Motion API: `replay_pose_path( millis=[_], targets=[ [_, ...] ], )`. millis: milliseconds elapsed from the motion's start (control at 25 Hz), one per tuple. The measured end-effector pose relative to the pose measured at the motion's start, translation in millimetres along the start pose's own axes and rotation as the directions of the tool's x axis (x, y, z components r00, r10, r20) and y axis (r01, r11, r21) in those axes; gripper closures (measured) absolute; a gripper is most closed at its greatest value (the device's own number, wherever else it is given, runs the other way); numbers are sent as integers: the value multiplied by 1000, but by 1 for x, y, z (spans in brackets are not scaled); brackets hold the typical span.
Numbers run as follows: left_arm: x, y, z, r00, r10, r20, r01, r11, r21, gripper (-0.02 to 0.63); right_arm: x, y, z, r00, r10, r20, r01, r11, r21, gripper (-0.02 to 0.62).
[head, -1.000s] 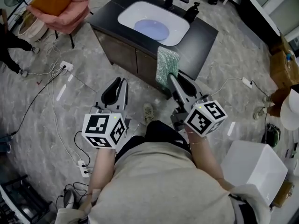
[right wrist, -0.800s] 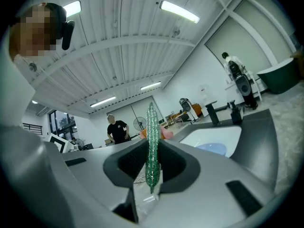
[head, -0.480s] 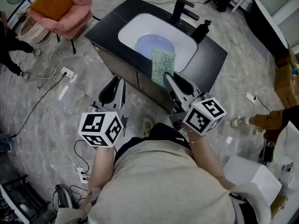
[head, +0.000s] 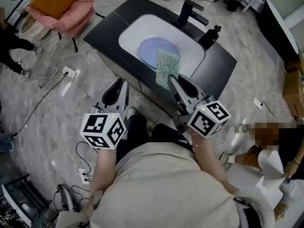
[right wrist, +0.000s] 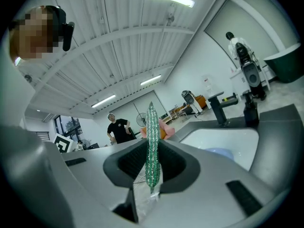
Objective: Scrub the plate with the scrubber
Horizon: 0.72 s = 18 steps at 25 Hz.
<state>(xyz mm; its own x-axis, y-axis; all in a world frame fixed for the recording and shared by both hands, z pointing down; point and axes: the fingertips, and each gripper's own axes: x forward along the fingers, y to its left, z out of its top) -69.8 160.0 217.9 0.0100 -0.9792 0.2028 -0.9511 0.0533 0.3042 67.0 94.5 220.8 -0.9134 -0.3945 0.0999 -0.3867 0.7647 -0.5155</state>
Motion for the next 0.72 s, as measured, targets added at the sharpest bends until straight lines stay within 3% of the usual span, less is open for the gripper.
replay_pose_path(
  millis=[400, 720],
  targets=[
    [75, 14, 8, 994, -77, -76, 79, 997, 22, 561, 13, -56, 18, 987, -151, 47, 149, 988, 41, 514],
    [154, 36, 23, 971, -192, -142, 196, 980, 19, 560, 46, -90, 34, 952, -293, 93, 287, 955, 73, 514]
  ],
)
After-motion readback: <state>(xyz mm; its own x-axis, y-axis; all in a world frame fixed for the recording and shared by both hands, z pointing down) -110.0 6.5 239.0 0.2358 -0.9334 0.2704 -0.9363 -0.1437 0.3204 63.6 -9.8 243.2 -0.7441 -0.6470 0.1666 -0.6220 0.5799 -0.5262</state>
